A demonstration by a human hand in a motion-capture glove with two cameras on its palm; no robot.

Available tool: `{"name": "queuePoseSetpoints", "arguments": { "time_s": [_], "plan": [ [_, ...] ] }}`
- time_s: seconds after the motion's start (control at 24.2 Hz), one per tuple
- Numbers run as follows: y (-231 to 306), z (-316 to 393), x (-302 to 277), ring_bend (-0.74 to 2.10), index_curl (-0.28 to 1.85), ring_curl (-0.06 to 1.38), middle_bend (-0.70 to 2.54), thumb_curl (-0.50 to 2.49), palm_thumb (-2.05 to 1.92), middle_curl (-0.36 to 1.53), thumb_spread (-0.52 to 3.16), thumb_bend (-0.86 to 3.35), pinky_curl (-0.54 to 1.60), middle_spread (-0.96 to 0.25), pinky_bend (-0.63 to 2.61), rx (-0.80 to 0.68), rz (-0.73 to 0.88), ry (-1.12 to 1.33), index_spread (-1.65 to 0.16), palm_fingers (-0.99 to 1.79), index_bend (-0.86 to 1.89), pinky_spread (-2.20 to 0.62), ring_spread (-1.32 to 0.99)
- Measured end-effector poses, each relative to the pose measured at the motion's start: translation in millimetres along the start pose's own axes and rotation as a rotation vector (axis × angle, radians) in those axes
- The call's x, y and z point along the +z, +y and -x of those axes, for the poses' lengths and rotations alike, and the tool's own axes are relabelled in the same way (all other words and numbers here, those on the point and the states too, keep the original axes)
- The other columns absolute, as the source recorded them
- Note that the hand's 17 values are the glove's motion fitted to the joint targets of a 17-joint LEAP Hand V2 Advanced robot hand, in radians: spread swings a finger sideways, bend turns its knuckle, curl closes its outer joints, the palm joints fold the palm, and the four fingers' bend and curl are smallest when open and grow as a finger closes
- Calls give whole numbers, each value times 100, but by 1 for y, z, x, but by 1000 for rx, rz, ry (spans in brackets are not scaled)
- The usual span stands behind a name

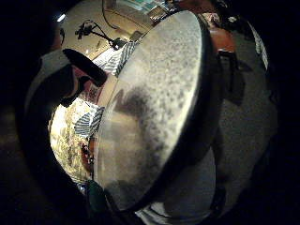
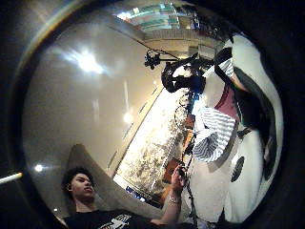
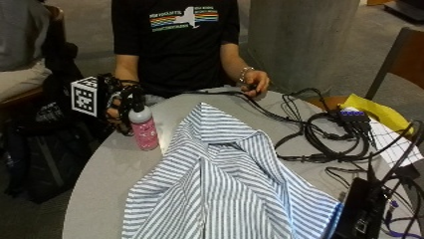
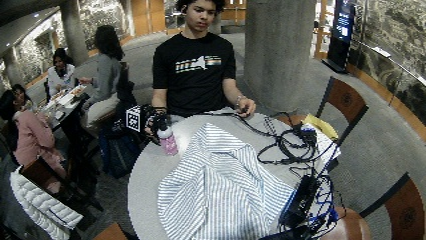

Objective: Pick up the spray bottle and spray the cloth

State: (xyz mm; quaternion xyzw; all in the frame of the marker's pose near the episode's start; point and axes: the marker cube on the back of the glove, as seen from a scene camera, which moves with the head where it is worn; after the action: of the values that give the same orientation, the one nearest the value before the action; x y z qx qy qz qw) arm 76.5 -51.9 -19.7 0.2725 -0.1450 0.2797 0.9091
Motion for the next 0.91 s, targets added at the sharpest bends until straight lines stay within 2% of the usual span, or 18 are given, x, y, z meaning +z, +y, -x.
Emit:
{"name": "queuePoseSetpoints", "arguments": {
  "time_s": [0.17,0.29,0.62,0.91],
  "plan": [
    [3,-1,0,57,43,45,32,58,126,47,45,19,38,-13,43,16,41,7,-23,118,43,-21,-13],
    [1,1,1,49,43,44,32,57,118,48,43,11,37,-12,41,16,77,9,-22,98,35,-12,-11],
    [-7,5,11,24,39,38,14,55,107,43,68,2,42,2,59,12,187,25,-29,44,11,17,6],
    [-15,10,19,19,33,33,16,52,101,38,79,-3,40,10,61,37,224,51,-32,31,12,28,12]
  ]
}}
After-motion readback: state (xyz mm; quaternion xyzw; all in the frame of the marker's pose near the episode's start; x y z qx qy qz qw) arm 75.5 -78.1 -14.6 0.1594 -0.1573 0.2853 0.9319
